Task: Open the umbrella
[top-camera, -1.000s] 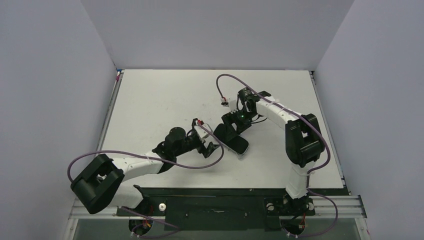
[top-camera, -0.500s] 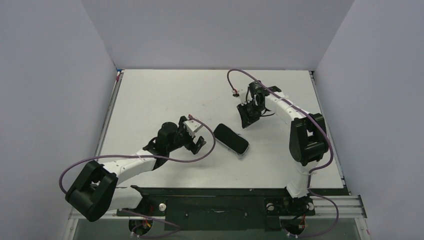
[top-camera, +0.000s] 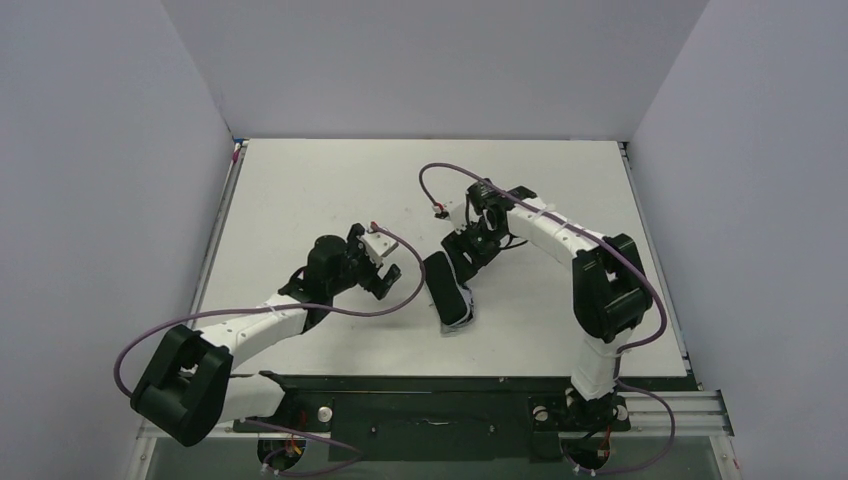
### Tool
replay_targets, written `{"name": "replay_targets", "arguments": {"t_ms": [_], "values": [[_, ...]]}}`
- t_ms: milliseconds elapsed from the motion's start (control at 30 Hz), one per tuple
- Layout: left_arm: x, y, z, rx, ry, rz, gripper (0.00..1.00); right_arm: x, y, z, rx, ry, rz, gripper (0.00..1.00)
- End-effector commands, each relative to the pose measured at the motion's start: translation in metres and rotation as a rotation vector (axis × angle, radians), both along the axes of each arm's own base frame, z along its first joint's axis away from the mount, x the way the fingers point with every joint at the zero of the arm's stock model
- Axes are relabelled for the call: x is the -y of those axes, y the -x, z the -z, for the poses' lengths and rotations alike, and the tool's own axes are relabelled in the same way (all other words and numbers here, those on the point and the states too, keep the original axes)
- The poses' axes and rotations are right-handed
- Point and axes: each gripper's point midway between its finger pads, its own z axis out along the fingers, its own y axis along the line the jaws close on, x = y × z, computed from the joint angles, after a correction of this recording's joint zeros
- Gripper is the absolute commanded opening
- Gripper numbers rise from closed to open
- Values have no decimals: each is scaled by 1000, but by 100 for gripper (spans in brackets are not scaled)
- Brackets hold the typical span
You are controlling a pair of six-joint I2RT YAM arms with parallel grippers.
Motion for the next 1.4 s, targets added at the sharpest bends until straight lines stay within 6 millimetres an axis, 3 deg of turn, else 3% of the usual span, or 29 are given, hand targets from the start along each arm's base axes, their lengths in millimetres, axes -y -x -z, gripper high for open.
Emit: {"name": "replay_targets", "arguments": {"t_ms": [0,300,400,533,633,700,867,933,1067,1167,1367], "values": [[-2,-4,-25,69,18,2,85,-25,5,-38,92,-83,0,57],[-36,-14,-24,77,7,-104,85,-49,15,-16,125,-14,75,62],[-47,-14,-29,63,34,-143,85,-56,18,-22,116,-51,75,60],[-31,-3,-41,20,116,-93,85,-59,22,-50,87,-176,112,59],[-15,-1,-42,-72,166,-109,87,-48,19,-60,53,-256,192,56],[-6,-1,-41,-113,187,-106,89,-35,13,-62,42,-287,261,50],[17,5,-46,-108,182,-43,90,-10,0,-39,67,-198,372,13],[21,3,-48,-100,175,-33,90,-10,0,-29,73,-161,377,11],[18,-3,-46,-89,159,-56,90,-19,7,-14,48,-117,350,10],[14,-7,-46,-82,156,-74,91,-27,9,-14,27,-126,336,14],[2,-12,-42,-74,136,-122,91,-40,15,-20,22,-137,299,36]]}}
